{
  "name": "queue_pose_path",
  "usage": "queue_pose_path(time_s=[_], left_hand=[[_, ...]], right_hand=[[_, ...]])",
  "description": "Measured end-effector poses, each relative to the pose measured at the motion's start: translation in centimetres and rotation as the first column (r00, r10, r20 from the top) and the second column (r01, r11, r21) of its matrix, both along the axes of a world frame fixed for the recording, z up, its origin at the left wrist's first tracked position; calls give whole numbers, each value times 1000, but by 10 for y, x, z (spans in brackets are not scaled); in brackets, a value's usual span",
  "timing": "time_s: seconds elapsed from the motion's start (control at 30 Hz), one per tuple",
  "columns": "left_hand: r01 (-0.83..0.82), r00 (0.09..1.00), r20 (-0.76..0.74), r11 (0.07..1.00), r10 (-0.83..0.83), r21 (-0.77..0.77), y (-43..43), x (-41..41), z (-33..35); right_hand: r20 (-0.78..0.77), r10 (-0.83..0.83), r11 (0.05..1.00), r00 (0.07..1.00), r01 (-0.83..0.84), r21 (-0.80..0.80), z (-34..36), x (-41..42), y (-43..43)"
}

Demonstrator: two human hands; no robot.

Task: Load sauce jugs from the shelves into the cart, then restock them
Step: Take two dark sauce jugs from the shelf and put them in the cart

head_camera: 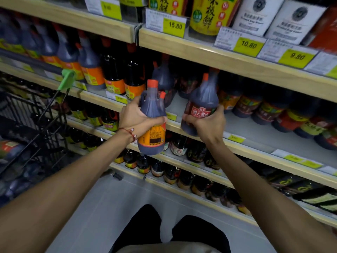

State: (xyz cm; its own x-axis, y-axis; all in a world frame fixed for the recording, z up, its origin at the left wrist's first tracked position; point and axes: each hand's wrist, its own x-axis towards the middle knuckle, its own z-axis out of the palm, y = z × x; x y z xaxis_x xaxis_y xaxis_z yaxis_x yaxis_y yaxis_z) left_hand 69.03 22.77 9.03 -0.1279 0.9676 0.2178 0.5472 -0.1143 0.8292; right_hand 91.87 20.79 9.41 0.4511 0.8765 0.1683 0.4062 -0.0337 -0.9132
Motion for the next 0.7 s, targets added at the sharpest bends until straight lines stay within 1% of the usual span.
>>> queue_pose_path(time_s=[0.2,0.3,0.53,0.63,0.7], left_hand=[[-11,1000,16,1000,11,29,13,1,-5],[-21,1000,-3,999,21,29,21,0,-10],[-10,1000,-8,997,11,75,37,5,-25],[-21,1000,13,996,20,85,37,6,-29],[-24,999,25,995,22,92,35,6,-30]], right_hand=[[43,-18,989,999,12,146,-4,-6,32],[64,-22,986,998,11,167,-15,-11,53],[49,-27,984,998,18,176,-31,-18,94],[87,-14,994,996,5,108,-42,-21,103],[114,25,997,993,-32,65,-47,-22,107]])
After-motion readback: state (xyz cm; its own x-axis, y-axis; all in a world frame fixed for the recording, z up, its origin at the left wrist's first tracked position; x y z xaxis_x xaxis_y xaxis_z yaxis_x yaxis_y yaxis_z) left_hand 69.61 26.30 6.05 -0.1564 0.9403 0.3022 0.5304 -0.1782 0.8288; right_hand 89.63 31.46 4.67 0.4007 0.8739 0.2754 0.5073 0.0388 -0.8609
